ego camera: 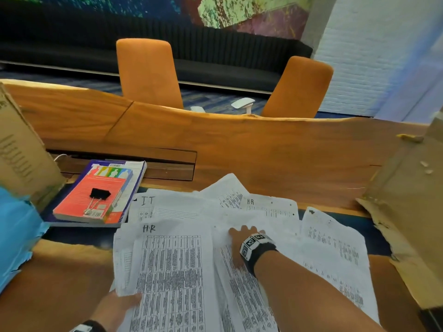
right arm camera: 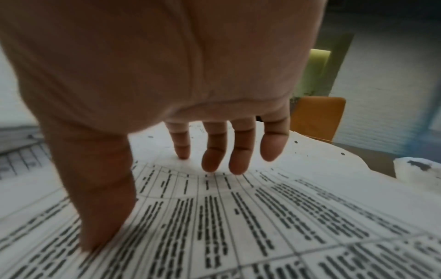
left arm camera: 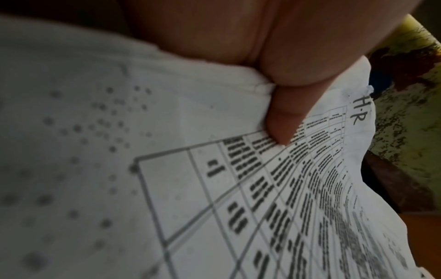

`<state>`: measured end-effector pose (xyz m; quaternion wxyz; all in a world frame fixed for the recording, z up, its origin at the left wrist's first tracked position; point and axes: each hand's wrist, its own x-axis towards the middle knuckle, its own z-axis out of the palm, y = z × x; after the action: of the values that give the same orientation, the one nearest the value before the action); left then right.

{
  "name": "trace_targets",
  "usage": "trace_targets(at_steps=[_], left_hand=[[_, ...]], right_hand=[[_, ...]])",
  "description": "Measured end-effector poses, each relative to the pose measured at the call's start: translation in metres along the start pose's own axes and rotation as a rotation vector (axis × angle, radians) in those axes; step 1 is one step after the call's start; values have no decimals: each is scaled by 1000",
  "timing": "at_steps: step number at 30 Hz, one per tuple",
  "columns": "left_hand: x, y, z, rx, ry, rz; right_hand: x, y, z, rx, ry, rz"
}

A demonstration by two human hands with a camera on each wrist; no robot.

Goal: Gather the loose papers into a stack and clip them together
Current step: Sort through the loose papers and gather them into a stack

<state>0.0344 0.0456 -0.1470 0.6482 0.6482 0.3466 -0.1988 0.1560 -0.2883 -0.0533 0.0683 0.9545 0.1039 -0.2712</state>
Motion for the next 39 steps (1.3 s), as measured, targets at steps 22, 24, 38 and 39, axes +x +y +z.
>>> trace_targets(at_steps=[22, 24, 38, 39], left_hand=[[-31, 16, 18, 139, 41, 116], [-30, 15, 17, 129, 44, 114], [-14, 4, 14, 1, 79, 41], [-14, 3, 14, 4, 87, 40]], right_hand=[[8, -20, -12, -245, -6, -109], [9, -24, -14, -296, -7, -122], [-104, 107, -62, 254, -71, 171], [-111, 119, -51, 257, -102, 205]])
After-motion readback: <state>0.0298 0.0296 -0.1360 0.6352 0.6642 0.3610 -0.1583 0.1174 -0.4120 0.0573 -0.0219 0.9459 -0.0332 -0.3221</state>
